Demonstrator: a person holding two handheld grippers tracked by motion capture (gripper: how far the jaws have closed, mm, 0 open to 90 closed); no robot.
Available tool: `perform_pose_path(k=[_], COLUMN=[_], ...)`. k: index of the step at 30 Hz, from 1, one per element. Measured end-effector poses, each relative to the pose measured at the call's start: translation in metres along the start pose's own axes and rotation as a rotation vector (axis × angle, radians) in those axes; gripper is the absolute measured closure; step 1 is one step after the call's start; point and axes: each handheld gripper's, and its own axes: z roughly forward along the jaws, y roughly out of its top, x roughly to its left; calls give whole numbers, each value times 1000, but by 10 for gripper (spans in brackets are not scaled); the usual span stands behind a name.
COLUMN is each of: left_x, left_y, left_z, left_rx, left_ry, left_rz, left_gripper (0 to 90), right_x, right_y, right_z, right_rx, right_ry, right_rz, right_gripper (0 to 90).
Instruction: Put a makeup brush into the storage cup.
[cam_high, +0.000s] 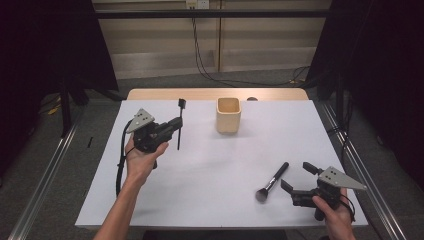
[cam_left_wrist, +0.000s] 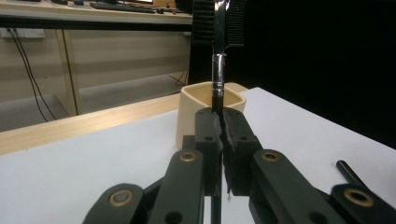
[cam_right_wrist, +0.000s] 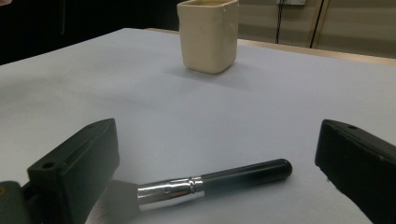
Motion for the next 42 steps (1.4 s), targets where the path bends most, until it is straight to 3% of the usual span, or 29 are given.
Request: perform_pose_path(k=[7, 13, 34, 40, 42], left_x=[-13, -21, -24, -21, -21], left_y=[16, 26, 44, 53, 56], left_z=[20, 34, 76, 83, 84], left_rx=[-18, -31, -68, -86, -85], left_ry=[-22, -46, -50, -46, -45], left_rz=[30, 27, 35, 22, 35], left_gripper=[859, 859, 859, 859, 859], right_x=[0, 0, 1, 0, 0], right_y=[-1, -1, -1, -1, -1], right_z=[1, 1, -1, -2, -2], right_rx=[10, 7, 3, 2, 2], right_ry=[-2, 3, 2, 0, 1], right_rz=[-5, 0, -1, 0, 2], right_gripper=[0, 0, 0, 0, 0])
